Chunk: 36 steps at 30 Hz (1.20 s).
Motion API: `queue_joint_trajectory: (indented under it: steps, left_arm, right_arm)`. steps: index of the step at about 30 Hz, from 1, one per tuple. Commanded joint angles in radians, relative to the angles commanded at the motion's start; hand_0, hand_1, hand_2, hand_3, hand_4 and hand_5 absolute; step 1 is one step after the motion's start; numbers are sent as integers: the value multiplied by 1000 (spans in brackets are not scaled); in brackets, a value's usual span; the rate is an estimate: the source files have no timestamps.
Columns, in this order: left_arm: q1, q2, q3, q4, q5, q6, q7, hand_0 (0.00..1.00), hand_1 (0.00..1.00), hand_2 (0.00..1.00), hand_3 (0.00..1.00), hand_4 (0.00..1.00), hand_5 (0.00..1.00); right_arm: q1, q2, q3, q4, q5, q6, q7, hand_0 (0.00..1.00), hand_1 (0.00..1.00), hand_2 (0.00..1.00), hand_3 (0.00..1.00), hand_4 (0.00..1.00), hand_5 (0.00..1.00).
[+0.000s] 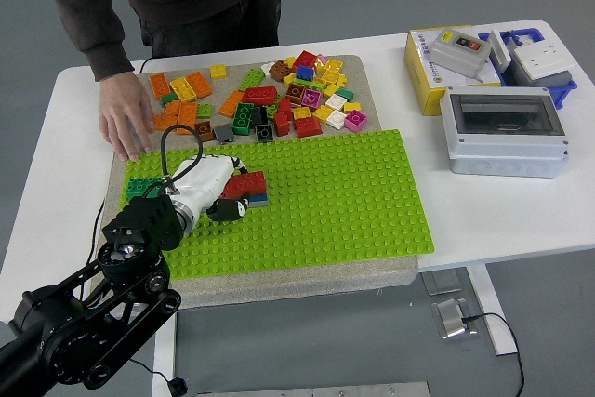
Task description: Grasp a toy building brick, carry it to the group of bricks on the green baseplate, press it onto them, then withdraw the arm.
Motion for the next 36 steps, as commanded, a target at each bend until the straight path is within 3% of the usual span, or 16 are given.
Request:
queue_joint_trajectory:
  steps: [20,36]
  left_arm:
    - [-9,-25,5,73,19,38,-41,939,899,854,529,502,317]
    - [-6,-18,3,86,21,34,-46,938,899,854,530,499,314]
  right_arm:
    - [2,3,5,0,-1,3,1,624,623,619,616,464,743]
    - [0,2,7,0,2,5,3,628,623,619,616,463,743]
